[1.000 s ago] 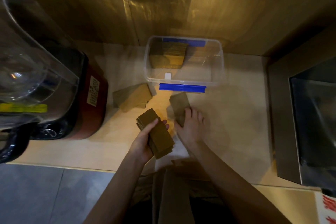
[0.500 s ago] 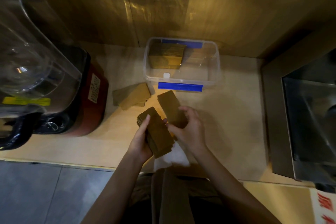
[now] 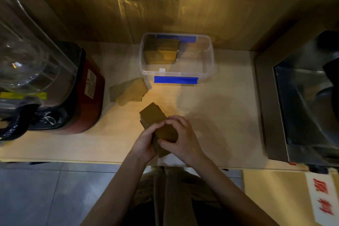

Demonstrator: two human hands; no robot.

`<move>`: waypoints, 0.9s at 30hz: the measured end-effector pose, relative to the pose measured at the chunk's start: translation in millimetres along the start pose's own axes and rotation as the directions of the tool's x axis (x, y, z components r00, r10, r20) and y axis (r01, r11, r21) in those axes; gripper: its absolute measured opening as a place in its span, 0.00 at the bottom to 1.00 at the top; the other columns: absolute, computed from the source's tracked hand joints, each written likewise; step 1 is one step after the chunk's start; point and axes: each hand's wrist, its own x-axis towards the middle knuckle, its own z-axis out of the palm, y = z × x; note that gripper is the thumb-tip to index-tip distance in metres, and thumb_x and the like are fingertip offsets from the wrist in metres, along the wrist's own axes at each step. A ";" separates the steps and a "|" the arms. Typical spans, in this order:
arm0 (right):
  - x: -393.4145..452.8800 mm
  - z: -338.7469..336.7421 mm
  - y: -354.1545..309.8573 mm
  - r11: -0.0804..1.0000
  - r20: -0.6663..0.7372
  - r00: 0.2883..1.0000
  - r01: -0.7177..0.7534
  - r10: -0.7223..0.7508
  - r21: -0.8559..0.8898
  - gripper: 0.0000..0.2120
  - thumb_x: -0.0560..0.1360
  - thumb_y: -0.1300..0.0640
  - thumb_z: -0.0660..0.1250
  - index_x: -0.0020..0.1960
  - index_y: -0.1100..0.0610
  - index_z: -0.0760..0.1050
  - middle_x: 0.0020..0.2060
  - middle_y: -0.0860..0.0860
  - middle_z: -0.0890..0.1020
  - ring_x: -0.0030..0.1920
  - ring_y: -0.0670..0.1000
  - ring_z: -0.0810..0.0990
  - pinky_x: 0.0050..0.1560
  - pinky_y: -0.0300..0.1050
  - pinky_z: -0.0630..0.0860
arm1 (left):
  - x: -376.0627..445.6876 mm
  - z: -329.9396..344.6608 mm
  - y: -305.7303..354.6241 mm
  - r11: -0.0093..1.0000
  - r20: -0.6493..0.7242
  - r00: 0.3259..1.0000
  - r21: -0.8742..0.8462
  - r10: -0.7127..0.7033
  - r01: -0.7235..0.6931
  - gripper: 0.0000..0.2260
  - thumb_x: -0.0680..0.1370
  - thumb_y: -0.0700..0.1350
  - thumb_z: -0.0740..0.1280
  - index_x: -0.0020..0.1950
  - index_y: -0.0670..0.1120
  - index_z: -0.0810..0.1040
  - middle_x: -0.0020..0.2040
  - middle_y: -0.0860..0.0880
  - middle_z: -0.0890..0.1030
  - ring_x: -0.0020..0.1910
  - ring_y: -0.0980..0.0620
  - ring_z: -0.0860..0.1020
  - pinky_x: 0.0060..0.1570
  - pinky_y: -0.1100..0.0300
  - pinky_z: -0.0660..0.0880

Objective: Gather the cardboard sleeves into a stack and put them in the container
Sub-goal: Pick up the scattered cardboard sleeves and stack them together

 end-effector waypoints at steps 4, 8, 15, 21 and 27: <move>-5.1 -5.3 0.6 0.972 -0.072 0.991 -0.098 0.116 0.215 0.21 0.64 0.41 0.67 0.56 0.43 0.73 0.61 0.47 0.66 0.62 0.47 0.62 0.58 0.39 0.65 | -0.9 7.9 0.8 0.999 -0.014 0.999 0.017 0.037 -0.036 0.11 0.74 0.41 0.57 0.49 0.44 0.77 0.44 0.45 0.79 0.43 0.48 0.77 0.43 0.54 0.75; -3.2 -14.7 6.7 0.399 0.164 0.880 -0.359 0.447 0.844 0.20 0.70 0.61 0.69 0.61 0.58 0.71 0.51 0.53 0.77 0.51 0.50 0.77 0.45 0.38 0.78 | 2.9 15.4 0.9 0.979 -0.083 0.975 0.027 0.205 -0.203 0.17 0.72 0.38 0.57 0.59 0.40 0.74 0.52 0.44 0.79 0.50 0.47 0.77 0.48 0.52 0.75; -6.3 -20.8 23.6 0.137 0.485 0.832 -0.532 0.269 0.836 0.20 0.67 0.62 0.68 0.58 0.59 0.72 0.50 0.57 0.83 0.50 0.55 0.83 0.48 0.46 0.82 | -3.5 21.5 8.4 0.934 -0.024 0.958 0.227 0.287 -0.274 0.18 0.65 0.38 0.67 0.54 0.45 0.76 0.54 0.44 0.80 0.54 0.46 0.77 0.53 0.52 0.75; -3.1 -51.6 37.3 0.529 0.346 0.902 -0.433 0.260 0.730 0.15 0.70 0.71 0.65 0.56 0.62 0.75 0.45 0.55 0.82 0.42 0.50 0.83 0.43 0.41 0.82 | -5.1 -3.7 30.8 0.802 0.125 0.946 0.505 0.299 -0.320 0.14 0.63 0.39 0.73 0.48 0.45 0.79 0.41 0.52 0.84 0.43 0.55 0.81 0.42 0.63 0.77; 5.3 -43.7 46.1 0.933 -0.017 0.979 -0.190 0.205 0.306 0.14 0.69 0.68 0.68 0.53 0.57 0.77 0.44 0.51 0.80 0.46 0.49 0.79 0.48 0.38 0.76 | 13.3 -21.5 13.7 0.379 0.158 0.887 0.861 0.433 -0.339 0.16 0.68 0.36 0.71 0.52 0.52 0.76 0.46 0.52 0.80 0.44 0.60 0.77 0.48 0.62 0.75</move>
